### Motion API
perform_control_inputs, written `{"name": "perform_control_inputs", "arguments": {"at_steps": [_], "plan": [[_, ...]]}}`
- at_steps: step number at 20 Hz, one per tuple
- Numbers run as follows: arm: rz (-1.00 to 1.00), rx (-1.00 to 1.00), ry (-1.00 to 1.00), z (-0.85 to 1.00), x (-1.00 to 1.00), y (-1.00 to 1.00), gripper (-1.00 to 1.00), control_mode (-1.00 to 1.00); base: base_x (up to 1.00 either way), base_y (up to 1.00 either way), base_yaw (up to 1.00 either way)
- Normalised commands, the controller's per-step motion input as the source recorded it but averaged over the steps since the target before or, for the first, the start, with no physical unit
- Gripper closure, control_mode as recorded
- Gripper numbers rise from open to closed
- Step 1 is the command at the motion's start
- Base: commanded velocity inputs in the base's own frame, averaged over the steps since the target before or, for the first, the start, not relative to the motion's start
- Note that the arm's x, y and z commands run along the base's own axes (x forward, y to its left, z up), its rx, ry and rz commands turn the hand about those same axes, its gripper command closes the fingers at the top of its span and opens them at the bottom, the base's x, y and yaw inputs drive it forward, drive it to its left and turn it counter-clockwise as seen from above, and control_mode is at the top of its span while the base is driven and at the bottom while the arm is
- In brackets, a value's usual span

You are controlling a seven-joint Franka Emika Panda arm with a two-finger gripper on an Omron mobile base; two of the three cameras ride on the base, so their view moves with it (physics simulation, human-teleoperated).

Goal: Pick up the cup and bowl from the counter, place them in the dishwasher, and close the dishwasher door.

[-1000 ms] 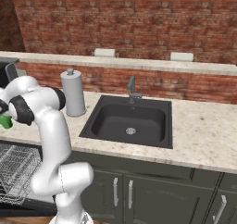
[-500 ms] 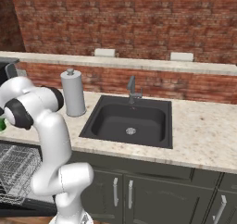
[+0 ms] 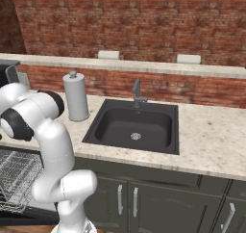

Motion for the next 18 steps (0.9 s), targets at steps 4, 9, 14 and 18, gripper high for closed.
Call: {"name": "perform_control_inputs", "arguments": {"at_steps": [4, 9, 14, 18], "plan": [[0.14, -0.26, -0.07, 0.01, -0.46, -0.01, 1.0, -1.0, 0.0, 0.0, 0.0], [0.14, -0.29, -0.08, 0.0, -0.42, 0.0, 1.0, -1.0, 0.0, 0.0, 0.0], [0.16, -0.21, -0.07, 0.0, -0.32, 0.0, 1.0, -1.0, 0.0, 0.0, 0.0], [0.18, -0.08, -0.1, 0.0, -0.32, 0.0, 1.0, -1.0, 0.0, 0.0, 0.0]]}}
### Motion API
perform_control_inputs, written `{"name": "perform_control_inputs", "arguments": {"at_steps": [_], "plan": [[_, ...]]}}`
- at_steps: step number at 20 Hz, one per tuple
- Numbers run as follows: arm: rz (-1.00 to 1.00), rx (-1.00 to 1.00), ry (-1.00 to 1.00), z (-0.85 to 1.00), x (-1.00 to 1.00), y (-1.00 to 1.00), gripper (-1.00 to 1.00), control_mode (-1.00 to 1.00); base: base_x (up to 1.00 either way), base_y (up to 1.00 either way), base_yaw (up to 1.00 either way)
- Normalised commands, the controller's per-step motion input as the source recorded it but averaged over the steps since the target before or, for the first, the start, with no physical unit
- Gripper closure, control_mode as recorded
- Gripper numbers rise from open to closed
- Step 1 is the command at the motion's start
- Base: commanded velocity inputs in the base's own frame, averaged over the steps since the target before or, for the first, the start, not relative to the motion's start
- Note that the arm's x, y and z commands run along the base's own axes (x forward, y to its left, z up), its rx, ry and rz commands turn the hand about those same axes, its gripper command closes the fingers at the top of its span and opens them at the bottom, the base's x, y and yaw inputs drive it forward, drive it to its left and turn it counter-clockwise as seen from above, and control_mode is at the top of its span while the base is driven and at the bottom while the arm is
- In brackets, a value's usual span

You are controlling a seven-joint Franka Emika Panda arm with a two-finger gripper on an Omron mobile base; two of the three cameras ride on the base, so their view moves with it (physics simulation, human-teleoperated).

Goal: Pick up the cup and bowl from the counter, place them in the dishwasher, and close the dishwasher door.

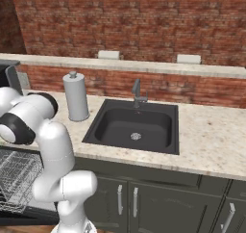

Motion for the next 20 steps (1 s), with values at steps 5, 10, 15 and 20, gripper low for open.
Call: {"name": "perform_control_inputs", "arguments": {"at_steps": [5, 10, 15, 20], "plan": [[0.21, 0.0, -0.13, -0.05, -0.23, 0.0, 1.0, -1.0, 0.0, 0.0, 0.0], [0.2, 0.0, -0.11, -0.22, -0.08, -0.01, 1.0, -1.0, 0.0, 0.0, 0.0], [0.17, 0.0, -0.07, -0.35, -0.05, 0.0, 1.0, -1.0, 0.0, 0.0, 0.0], [0.12, -0.11, -0.03, -0.46, -0.01, 0.0, 1.0, -1.0, 0.0, 0.0, 0.0]]}}
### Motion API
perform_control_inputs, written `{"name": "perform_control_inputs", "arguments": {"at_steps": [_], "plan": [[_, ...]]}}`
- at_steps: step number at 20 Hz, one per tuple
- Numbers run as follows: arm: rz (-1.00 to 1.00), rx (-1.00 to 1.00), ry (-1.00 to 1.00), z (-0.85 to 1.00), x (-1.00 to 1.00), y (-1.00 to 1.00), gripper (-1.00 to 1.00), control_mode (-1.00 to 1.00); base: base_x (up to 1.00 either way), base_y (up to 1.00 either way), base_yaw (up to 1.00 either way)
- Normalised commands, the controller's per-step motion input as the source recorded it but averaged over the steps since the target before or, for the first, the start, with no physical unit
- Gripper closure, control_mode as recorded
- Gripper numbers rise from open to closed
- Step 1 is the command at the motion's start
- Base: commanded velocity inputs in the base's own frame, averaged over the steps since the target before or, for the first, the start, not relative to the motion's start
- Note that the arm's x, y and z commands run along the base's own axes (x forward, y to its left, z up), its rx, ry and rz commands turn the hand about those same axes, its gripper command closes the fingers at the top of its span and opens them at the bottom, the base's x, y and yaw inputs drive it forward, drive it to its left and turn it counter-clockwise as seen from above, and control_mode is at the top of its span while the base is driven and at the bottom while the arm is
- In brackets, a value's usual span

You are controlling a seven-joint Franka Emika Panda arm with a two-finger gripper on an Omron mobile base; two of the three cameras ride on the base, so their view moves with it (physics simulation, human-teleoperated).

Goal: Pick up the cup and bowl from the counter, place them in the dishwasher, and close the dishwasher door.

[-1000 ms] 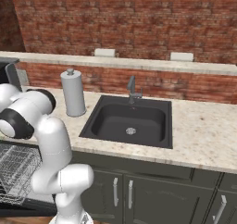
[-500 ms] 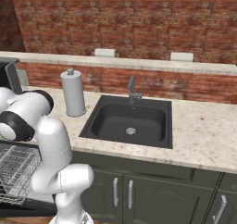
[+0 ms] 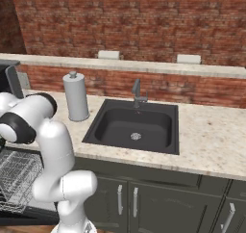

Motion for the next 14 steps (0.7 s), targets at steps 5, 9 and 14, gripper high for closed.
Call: {"name": "perform_control_inputs", "arguments": {"at_steps": [5, 9, 14], "plan": [[0.05, -0.21, -0.01, -0.51, 0.0, 0.03, 1.0, -1.0, 0.0, 0.0, 0.0], [0.01, -0.21, 0.0, -0.49, 0.0, 0.18, 1.0, -1.0, 0.0, 0.0, 0.0], [0.0, -0.16, 0.0, -0.39, 0.0, 0.26, 1.0, -1.0, 0.0, 0.0, 0.0]]}}
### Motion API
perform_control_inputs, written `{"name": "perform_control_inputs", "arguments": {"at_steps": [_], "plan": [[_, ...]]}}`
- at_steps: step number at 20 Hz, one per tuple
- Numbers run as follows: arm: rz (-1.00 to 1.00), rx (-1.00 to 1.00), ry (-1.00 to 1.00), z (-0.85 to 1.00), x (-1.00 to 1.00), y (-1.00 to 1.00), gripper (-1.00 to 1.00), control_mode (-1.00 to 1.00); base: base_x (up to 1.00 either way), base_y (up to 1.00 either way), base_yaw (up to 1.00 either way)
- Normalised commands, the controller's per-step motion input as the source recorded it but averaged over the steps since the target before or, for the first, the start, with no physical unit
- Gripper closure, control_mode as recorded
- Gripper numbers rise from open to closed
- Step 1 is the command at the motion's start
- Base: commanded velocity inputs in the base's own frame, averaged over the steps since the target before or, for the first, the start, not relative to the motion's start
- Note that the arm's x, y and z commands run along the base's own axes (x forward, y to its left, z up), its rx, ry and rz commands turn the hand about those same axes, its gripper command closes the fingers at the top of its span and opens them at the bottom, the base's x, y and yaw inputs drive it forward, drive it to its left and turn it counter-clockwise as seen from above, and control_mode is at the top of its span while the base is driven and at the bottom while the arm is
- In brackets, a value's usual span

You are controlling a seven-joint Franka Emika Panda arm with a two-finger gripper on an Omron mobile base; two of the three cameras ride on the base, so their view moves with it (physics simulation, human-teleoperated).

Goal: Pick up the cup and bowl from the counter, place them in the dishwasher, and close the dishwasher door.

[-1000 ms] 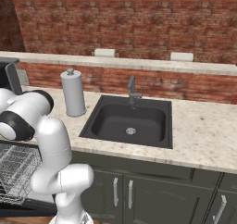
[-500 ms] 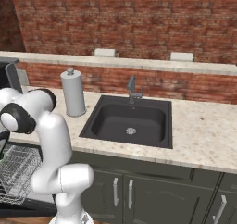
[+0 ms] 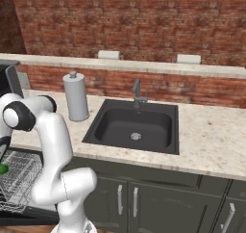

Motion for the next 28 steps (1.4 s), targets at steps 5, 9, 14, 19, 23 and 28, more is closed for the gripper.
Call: {"name": "perform_control_inputs", "arguments": {"at_steps": [5, 9, 14, 19, 23, 28], "plan": [[0.0, -0.16, -0.02, -0.33, 0.0, 0.19, 1.0, -1.0, 0.0, 0.0, 0.0], [0.0, -0.15, -0.07, -0.27, 0.0, 0.04, 1.0, -1.0, 0.0, 0.0, 0.0], [0.02, -0.08, -0.1, -0.2, 0.0, 0.0, 1.0, -1.0, 0.0, 0.0, 0.0], [0.03, 0.0, -0.09, -0.14, 0.01, 0.0, 1.0, -1.0, 0.0, 0.0, 0.0], [0.03, 0.0, -0.07, -0.03, 0.08, 0.0, 1.0, -1.0, 0.0, 0.0, 0.0], [0.02, 0.11, -0.06, 0.0, 0.18, -0.09, 1.0, -1.0, 0.0, 0.0, 0.0]]}}
